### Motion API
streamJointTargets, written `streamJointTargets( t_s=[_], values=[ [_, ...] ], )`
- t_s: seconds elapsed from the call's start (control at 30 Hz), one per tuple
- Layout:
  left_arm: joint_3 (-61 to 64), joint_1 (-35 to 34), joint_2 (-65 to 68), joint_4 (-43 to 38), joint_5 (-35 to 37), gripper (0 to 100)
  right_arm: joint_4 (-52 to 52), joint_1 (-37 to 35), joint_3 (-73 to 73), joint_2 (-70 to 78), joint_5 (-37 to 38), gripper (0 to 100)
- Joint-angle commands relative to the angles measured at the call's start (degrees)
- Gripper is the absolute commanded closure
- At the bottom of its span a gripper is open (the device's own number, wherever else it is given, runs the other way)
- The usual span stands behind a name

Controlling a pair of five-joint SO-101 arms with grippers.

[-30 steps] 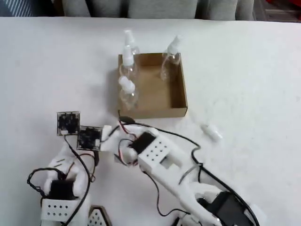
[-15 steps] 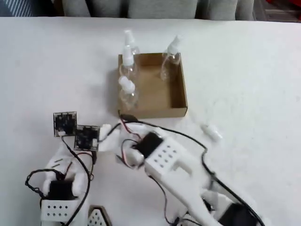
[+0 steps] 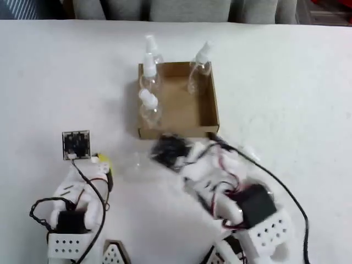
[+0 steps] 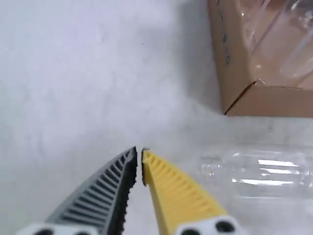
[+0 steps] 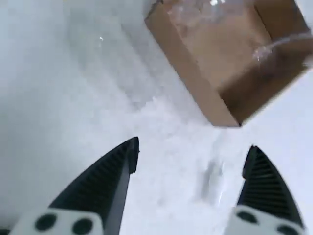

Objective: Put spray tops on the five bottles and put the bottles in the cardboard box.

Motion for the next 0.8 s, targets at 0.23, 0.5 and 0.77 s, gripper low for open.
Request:
streamJointTargets(
  t_s=[0.23, 0.5, 0.77],
  values=[
    [-0.1, 0.1, -0.3, -1.3, -0.4, 98, -15.8, 27.8, 18.9, -1.7, 7.2, 69.8],
    [-0.1, 0.1, -0.3, -1.3, -0.4, 98, -25.3, 33.3, 24.0, -1.6, 7.3, 69.8],
    [-0.1, 0.1, -0.3, -1.3, -0.4, 98, -25.4, 32.8, 23.6, 2.1, 10.6, 69.8]
  ],
)
